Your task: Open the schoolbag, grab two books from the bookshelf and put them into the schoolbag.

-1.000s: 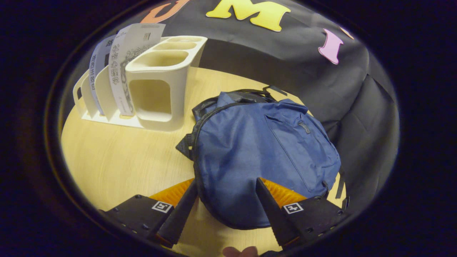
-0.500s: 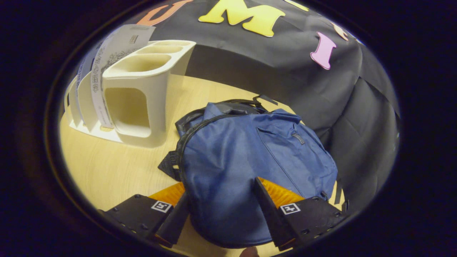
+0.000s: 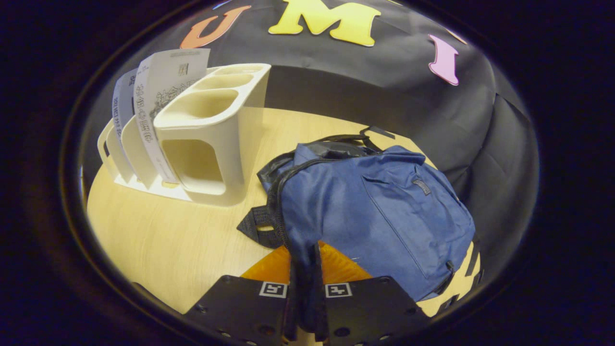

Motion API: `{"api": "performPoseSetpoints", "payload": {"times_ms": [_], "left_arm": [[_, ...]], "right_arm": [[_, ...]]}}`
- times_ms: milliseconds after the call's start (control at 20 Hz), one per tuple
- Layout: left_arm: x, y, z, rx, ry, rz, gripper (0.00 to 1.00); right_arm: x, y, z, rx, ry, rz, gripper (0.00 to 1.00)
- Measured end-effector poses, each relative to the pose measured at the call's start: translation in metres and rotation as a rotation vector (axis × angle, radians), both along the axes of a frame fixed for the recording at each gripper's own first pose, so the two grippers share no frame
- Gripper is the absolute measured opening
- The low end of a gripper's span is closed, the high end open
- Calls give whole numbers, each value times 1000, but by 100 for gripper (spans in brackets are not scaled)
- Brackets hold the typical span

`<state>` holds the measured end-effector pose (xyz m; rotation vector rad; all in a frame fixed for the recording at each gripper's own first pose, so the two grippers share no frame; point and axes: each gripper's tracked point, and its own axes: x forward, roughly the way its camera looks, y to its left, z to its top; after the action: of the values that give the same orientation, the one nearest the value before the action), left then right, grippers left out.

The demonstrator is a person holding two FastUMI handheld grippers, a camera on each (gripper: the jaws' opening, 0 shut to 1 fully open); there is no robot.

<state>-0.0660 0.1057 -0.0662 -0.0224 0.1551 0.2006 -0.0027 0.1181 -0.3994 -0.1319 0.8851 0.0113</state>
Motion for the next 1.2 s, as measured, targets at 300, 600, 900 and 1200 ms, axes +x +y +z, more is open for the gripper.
{"api": "performPoseSetpoints", "payload": {"times_ms": [300,600,900,1200], "left_arm": [[6,-13,-2,-26,3,-10,97],[26,-31,-1,-27,19,-48,97],[55,-51,1,-44,81,-137,97],[92,-60,2,-57,177,-189,97]], "right_arm": [[3,-14,47,60,-51,89,1],[1,-48,104,131,-76,106,0],[8,-97,151,185,-75,117,0],[31,-164,187,201,-97,116,0]]}}
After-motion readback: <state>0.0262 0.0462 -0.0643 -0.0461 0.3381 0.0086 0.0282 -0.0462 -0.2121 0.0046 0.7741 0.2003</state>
